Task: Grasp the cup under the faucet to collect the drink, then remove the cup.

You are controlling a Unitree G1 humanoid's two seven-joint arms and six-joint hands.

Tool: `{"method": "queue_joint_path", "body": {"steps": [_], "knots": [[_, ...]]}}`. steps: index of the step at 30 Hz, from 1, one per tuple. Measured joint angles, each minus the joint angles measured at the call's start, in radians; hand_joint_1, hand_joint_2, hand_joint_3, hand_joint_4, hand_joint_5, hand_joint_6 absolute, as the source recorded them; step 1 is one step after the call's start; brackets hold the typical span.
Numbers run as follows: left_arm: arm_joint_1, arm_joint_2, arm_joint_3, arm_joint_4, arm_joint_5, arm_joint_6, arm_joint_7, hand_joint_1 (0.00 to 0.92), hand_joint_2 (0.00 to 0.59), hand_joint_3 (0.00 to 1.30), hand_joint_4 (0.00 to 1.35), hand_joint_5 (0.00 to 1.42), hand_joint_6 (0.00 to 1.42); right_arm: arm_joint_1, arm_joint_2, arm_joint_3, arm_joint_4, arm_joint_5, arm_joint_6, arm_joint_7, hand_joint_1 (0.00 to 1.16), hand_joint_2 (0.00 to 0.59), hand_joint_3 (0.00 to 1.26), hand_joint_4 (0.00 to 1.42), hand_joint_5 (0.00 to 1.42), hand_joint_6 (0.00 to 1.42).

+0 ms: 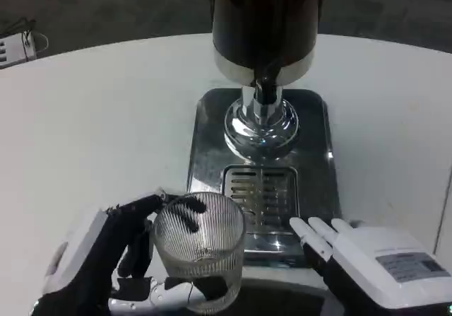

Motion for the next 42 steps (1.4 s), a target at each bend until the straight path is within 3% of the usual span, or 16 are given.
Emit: {"method": "queue_joint_path", "body": {"steps": [11, 21, 42], "knots": [[-0.241, -0.021, -0.026, 0.206, 0.117, 0.011, 0.102, 0.581, 0.000, 1.00, 1.15, 1.33, 1.42, 0.024, 0.001, -0.026, -0.003, 0.045, 0.000, -0.013, 0.56, 0.403, 0.00, 0.00, 0.00, 0.00], [-0.398, 0.003, -0.066, 0.411, 0.195, 0.022, 0.189, 0.581, 0.000, 1.00, 1.15, 1.33, 1.42, 0.028, -0.012, -0.083, -0.004, 0.114, -0.016, -0.018, 0.55, 0.411, 0.00, 0.00, 0.00, 0.00], [-0.631, -0.031, -0.225, 0.614, 0.297, 0.120, 0.325, 0.576, 0.000, 0.97, 1.10, 1.28, 1.41, 0.044, -0.005, -0.185, -0.004, 0.229, -0.047, -0.017, 0.54, 0.413, 0.00, 0.00, 0.00, 0.00]]}}
